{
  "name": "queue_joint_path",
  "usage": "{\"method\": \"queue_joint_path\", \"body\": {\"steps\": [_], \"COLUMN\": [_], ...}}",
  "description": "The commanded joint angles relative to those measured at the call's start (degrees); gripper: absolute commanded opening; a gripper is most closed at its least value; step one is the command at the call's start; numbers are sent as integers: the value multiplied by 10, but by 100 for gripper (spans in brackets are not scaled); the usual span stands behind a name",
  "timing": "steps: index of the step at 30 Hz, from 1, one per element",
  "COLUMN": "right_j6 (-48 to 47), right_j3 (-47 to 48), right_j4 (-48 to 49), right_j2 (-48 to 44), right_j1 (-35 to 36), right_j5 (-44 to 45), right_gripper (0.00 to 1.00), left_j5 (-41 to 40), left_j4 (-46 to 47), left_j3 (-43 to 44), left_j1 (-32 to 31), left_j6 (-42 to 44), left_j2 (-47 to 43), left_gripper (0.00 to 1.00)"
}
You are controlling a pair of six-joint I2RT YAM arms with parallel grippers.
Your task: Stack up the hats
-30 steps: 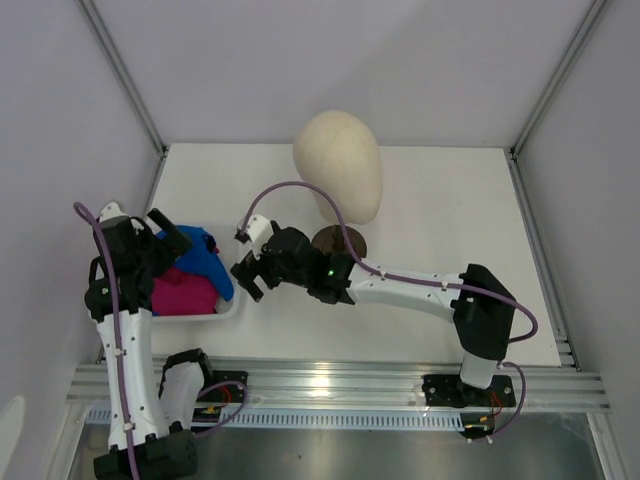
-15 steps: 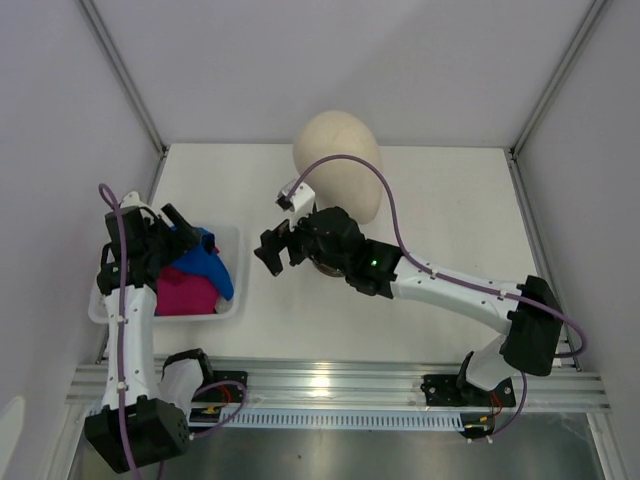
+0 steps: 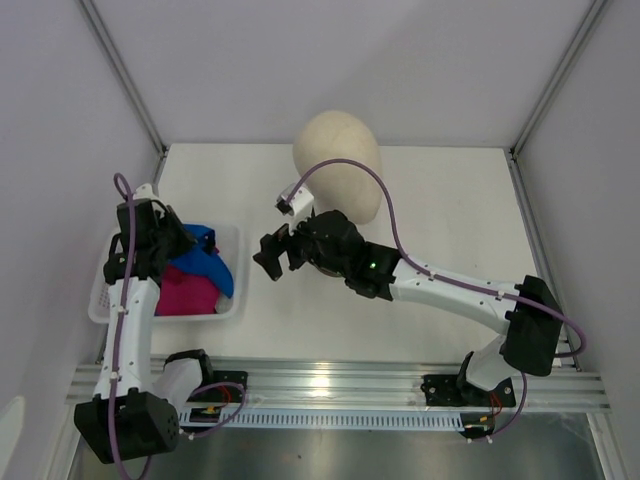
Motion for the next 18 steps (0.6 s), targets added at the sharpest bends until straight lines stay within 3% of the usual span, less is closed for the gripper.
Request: {"method": "queue_joint_path", "body": {"steps": [1,6,18], "right_j6": [10,-2,-88], "right_j3": [4,-2,65], "right_j4": [34,97,121], "right_j2": [8,35,107], "right_j1": [0,15,54], "right_j5": [-30,-138,-83], "right_gripper": [100,100,99], "left_j5": [-26,-50,-122], "left_j4": [-12,-76,-154], "left_j3": [61,145,193], "left_j1": [-6,-16,-40], "left_j6": [-5,-48,-199], "left_j2": [-22,-61,-102], "left_gripper": [1,1,1]}}
